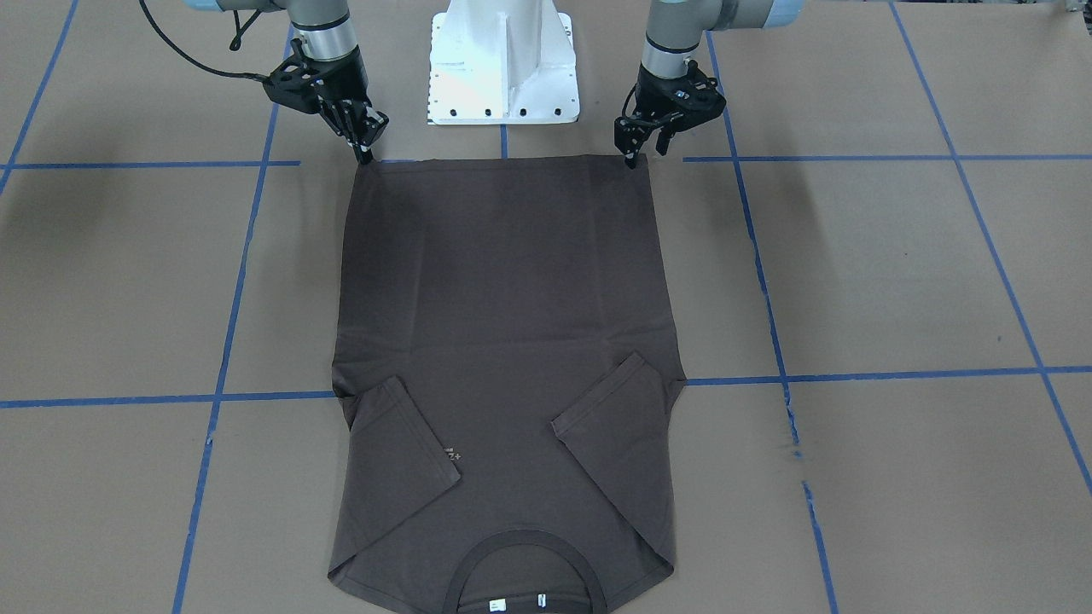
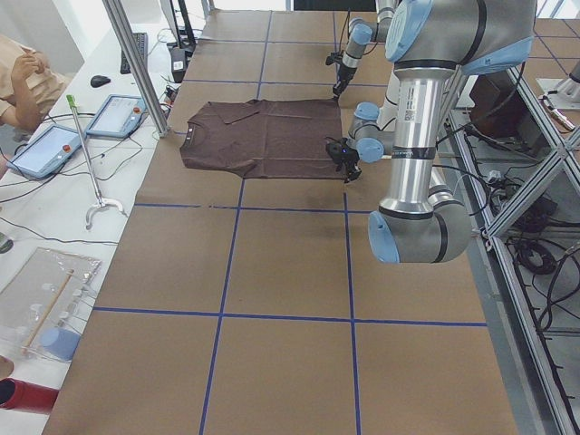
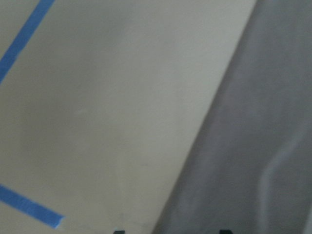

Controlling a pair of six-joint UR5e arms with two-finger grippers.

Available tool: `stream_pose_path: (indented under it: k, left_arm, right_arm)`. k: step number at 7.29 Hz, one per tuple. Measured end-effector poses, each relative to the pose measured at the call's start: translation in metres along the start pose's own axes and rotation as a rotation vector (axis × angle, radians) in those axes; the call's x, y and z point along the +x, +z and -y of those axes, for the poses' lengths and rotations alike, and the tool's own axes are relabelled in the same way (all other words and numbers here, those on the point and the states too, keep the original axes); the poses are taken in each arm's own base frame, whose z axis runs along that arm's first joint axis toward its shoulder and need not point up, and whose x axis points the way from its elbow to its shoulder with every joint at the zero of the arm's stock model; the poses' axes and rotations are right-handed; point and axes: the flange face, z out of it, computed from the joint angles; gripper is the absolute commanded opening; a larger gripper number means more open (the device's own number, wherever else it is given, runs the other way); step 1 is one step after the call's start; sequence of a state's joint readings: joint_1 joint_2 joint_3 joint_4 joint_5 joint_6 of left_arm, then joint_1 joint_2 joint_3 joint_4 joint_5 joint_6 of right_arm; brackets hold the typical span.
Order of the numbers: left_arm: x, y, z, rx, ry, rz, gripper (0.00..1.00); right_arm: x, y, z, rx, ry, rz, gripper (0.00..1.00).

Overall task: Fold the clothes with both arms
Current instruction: 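Move the left gripper down to the hem corner nearest it, then grasp both hem corners with the left and right grippers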

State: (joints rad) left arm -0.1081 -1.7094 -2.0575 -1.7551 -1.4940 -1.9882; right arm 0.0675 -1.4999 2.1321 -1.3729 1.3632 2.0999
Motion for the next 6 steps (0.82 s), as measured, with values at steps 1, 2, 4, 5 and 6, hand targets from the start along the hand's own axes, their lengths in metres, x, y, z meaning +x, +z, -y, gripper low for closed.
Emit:
stream_pose_path:
  k: [1, 2, 4, 5, 6]
  left_arm:
    - [-0.0011, 0.0006, -0.0037, -0.005, 0.000, 0.002, 0.47]
    - [-0.0016, 0.0008, -0.0055, -0.008, 0.001, 0.004, 0.37]
    - [-0.0020, 0.0010, -0.0058, -0.008, 0.001, 0.004, 0.23]
    - [-0.0020, 0.0003, -0.0058, -0.008, 0.001, 0.004, 0.00]
    - [-0.0009, -0.0049, -0.0055, -0.012, 0.000, -0.003, 0.00]
  right_arm:
    - [-0.0001, -0.0003, 0.0000, -0.001, 0.000, 0.000, 0.00]
    - [-0.0001, -0.0005, 0.0000, -0.001, 0.001, 0.001, 0.00]
    - [-0.0002, -0.0007, 0.0002, -0.001, 0.002, 0.001, 0.00]
    - [-0.0002, -0.0006, 0.0008, 0.000, 0.003, 0.001, 0.00]
    - [0.0001, -0.0007, 0.0013, 0.000, 0.003, 0.000, 0.00]
